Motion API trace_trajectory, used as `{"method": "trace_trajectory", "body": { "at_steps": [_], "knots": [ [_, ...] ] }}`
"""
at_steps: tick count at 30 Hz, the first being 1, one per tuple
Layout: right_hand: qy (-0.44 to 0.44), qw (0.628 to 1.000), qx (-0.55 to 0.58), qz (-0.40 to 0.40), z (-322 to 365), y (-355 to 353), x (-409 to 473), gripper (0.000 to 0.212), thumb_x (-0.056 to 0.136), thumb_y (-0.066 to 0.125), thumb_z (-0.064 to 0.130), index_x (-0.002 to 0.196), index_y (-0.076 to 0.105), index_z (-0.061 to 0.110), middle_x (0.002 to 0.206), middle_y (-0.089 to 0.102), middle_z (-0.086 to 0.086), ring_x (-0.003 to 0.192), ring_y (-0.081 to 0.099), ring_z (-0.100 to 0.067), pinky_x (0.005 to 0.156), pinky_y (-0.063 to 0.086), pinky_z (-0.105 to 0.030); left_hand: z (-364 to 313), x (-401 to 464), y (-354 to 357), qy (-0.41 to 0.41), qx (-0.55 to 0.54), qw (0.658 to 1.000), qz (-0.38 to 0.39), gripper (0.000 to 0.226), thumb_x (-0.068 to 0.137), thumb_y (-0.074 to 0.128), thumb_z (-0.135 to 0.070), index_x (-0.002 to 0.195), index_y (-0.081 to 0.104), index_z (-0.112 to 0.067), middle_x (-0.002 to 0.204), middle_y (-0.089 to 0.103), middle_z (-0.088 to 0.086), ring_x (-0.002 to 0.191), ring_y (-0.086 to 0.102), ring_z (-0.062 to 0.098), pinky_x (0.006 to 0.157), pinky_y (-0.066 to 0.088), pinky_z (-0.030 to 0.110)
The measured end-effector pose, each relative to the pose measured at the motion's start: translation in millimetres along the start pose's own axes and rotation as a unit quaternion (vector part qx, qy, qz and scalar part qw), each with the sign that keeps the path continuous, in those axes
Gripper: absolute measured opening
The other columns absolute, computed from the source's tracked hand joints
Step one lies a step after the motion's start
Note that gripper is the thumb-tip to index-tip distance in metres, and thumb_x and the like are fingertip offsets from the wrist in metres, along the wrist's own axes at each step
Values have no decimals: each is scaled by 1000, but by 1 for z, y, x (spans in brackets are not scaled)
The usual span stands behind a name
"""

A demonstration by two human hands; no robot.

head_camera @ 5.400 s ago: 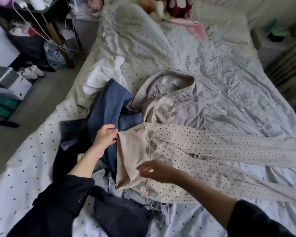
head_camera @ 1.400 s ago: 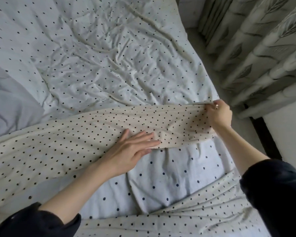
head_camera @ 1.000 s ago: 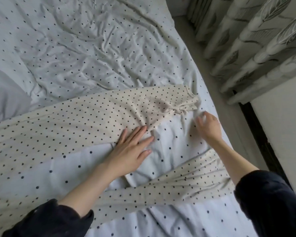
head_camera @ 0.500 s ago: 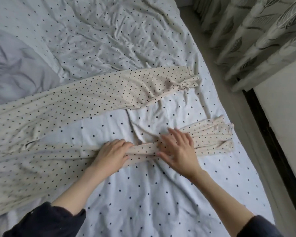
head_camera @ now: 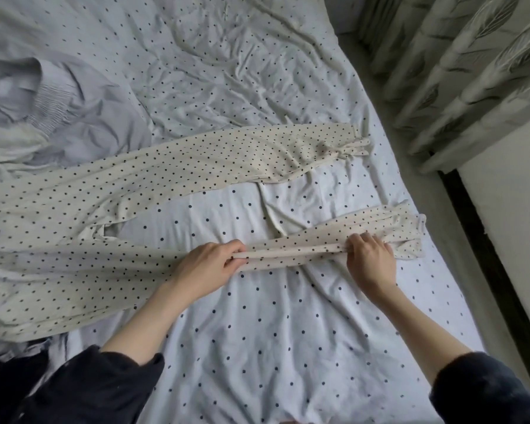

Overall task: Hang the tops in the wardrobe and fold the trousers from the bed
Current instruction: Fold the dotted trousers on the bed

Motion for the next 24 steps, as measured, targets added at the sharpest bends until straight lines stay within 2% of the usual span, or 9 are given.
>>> {"method": "trace_trajectory", "body": {
  "at_steps": [3, 6, 10, 11, 14, 16, 17, 20, 24],
  "knots": [
    [4, 1000, 21, -10, -9, -15, -27, 19, 86, 48, -1, 90, 66, 0, 93, 65, -16, 92, 56, -35, 76, 38, -39, -3, -14, -3, 0, -32, 999, 18, 15, 92, 53, -37, 99, 63, -26, 58, 54, -14, 50, 47, -2, 47, 32, 15],
    [17, 999, 34, 0, -17, -31, -63, 17, 82, 50, -4, 78, 66, -2, 86, 64, -17, 86, 56, -36, 65, 39, -36, -5, -31, -10, -11, -51, 997, 55, 21, 93, 51, -39, 94, 66, -24, 67, 62, -10, 59, 52, 6, 63, 44, 27],
    [42, 992, -36, 113, -25, -60, -80, 20, 78, 45, 3, 65, 56, 14, 84, 62, -8, 72, 53, -28, 57, 38, -28, -13, -39, -27, -25, -44, 981, 189, 22, 94, 51, -37, 95, 69, -25, 81, 59, -19, 82, 56, 7, 80, 44, 29],
    [56, 987, -46, 143, -29, -67, -81, 17, 77, 46, 5, 67, 56, 15, 82, 61, -7, 69, 51, -27, 57, 38, -27, -13, -40, -31, -25, -52, 974, 220, 24, 94, 51, -36, 88, 69, -21, 78, 58, -18, 81, 55, 8, 80, 44, 30],
    [86, 969, -85, 214, -32, -88, -76, 12, 81, 46, 16, 79, 58, 15, 79, 57, -3, 74, 52, -25, 63, 40, -26, -18, -37, -51, -25, -124, 958, 258, 39, 94, 54, -32, 58, 55, -17, 48, 48, -22, 51, 43, -2, 61, 35, 23],
    [94, 963, -87, 238, -32, -101, -66, 11, 82, 46, 20, 75, 53, 15, 78, 56, -2, 74, 54, -23, 62, 40, -25, -19, -33, -63, -23, -143, 956, 253, 35, 93, 55, -34, 61, 61, -22, 51, 53, -25, 51, 46, -9, 61, 35, 20],
    [98, 963, -80, 238, -32, -106, -59, 11, 81, 45, 17, 73, 52, 14, 76, 57, -3, 73, 55, -23, 61, 40, -24, -18, -30, -67, -20, -143, 960, 239, 28, 92, 55, -35, 67, 65, -29, 64, 60, -25, 63, 53, -11, 67, 41, 21],
    [115, 976, -52, 178, -34, -117, -36, 9, 76, 45, 8, 69, 50, 12, 71, 54, -4, 69, 54, -25, 57, 40, -24, -9, -15, -75, -34, -113, 982, 148, 15, 93, 54, -37, 87, 66, -32, 94, 69, -6, 91, 62, 12, 86, 48, 35],
    [115, 990, -34, 78, -35, -114, -3, 9, 78, 46, 4, 73, 51, 10, 69, 52, -5, 67, 50, -26, 55, 37, -27, 6, 3, -71, -61, -100, 992, 49, 19, 95, 48, -37, 80, 60, -33, 83, 65, -7, 77, 60, 16, 66, 43, 30]
  ]
}}
Point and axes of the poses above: each hand's wrist, its own x-axis towards the middle knuckle, its own y-axis out of the palm, z = x × y, the point moved 4 cm from there along x, towards the middle knuckle
